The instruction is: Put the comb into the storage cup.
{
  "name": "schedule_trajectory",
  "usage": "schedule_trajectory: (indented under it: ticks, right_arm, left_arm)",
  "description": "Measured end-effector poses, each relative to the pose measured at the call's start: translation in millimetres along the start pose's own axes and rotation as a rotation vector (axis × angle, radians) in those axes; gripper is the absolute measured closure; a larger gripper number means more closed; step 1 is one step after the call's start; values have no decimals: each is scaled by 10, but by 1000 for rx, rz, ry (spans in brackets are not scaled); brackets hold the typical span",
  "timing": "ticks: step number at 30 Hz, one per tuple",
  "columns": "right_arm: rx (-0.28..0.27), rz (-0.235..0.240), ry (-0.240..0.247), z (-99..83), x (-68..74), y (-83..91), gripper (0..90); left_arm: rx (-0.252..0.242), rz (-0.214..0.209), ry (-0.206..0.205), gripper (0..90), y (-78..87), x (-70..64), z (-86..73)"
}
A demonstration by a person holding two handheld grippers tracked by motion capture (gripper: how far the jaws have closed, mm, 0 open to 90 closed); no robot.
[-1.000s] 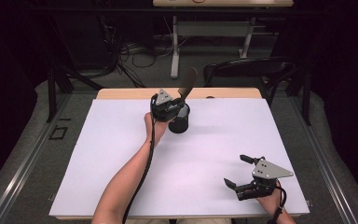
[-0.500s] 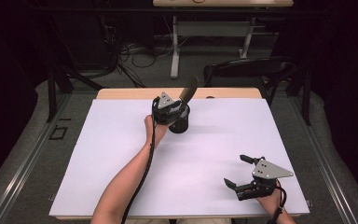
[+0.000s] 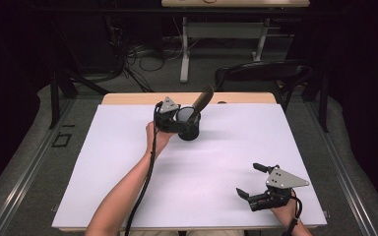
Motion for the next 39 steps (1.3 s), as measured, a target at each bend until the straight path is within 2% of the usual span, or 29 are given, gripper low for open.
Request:
schedule_trajectory:
  ticks: [4, 10, 14, 32, 39]
  right_arm:
    - [2, 1, -5, -2, 5, -4, 8]
    - [2, 1, -1, -1, 4, -8, 8]
    - [3, 2, 3, -1, 3, -15, 8]
    - [2, 4, 0, -2, 1, -14, 8]
    - [5, 5, -1, -6, 1, -15, 8]
  left_arm:
    - [17, -6, -18, 134, 102, -3, 15]
    - [66, -5, -50, 27, 232, -45, -3]
    - [84, -9, -69, 23, 292, -70, -22]
    - [134, -11, -77, 3, 481, -77, -97]
    - [164, -15, -75, 2, 578, -81, -179]
Point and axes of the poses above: each handheld gripper's, and its own axes: y roughly backward along the jaws, z roughly out of its top, x roughly to its left, the point moved 9 cm from there along -y, roughly forward along the jaws, and after that the axes turned 4 degrees about z, right-handed, at the moved point
